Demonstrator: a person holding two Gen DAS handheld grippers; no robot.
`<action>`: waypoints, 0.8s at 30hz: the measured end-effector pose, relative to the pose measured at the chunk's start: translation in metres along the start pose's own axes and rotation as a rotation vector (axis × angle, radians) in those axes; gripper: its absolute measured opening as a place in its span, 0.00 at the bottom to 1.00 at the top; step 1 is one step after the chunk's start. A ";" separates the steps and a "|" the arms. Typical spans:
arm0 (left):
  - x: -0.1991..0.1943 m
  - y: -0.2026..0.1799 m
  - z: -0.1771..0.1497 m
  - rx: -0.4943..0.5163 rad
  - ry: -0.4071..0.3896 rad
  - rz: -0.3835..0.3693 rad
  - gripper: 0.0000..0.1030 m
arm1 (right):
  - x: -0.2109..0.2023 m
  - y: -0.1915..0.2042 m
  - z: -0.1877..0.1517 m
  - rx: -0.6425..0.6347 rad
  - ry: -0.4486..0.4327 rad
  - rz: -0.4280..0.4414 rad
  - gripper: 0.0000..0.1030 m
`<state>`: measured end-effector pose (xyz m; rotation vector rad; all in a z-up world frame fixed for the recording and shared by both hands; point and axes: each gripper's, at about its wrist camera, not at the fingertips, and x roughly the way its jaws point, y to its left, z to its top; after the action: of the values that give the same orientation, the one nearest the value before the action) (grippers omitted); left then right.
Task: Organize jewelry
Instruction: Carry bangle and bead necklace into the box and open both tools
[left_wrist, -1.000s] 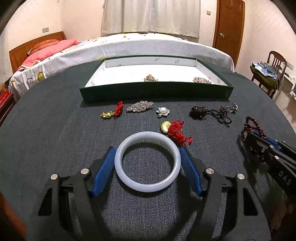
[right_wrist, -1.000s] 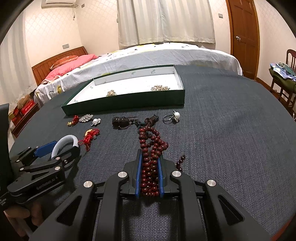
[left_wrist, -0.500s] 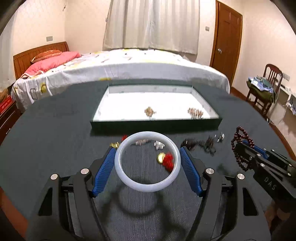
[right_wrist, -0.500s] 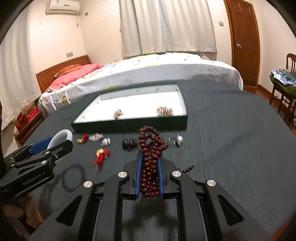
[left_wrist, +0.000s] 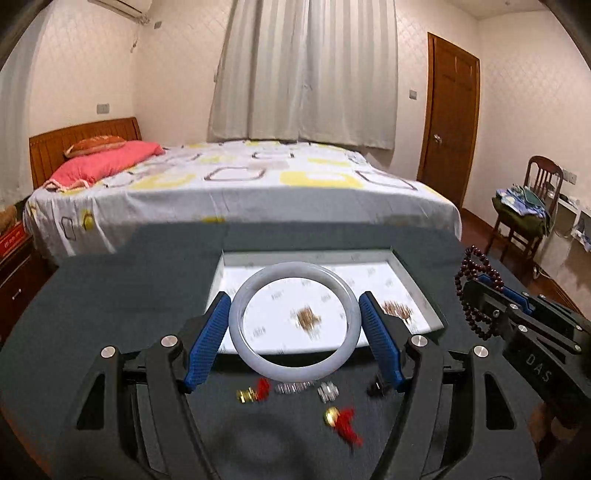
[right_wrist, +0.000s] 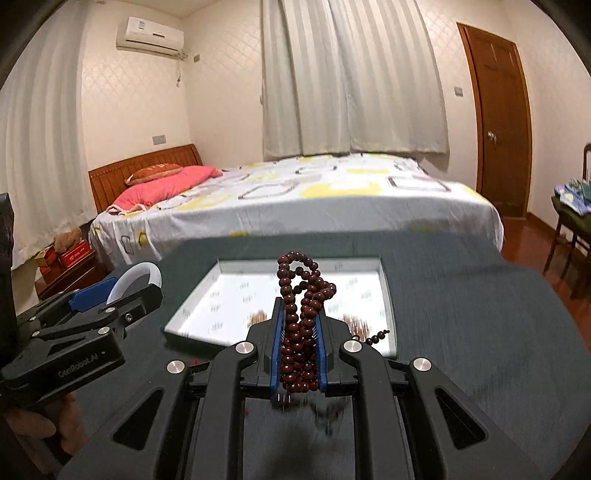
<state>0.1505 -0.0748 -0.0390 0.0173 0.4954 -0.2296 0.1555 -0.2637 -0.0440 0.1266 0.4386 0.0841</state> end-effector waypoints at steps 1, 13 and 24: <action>0.003 0.002 0.003 -0.001 -0.003 0.002 0.67 | 0.004 0.000 0.005 0.000 -0.007 0.001 0.15; 0.087 0.021 0.038 -0.007 0.008 0.030 0.67 | 0.081 0.004 0.032 0.003 0.006 0.016 0.15; 0.176 0.040 -0.012 -0.038 0.249 0.049 0.67 | 0.163 -0.002 -0.029 0.044 0.270 0.026 0.15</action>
<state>0.3038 -0.0729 -0.1344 0.0214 0.7460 -0.1706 0.2904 -0.2451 -0.1390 0.1646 0.7090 0.1177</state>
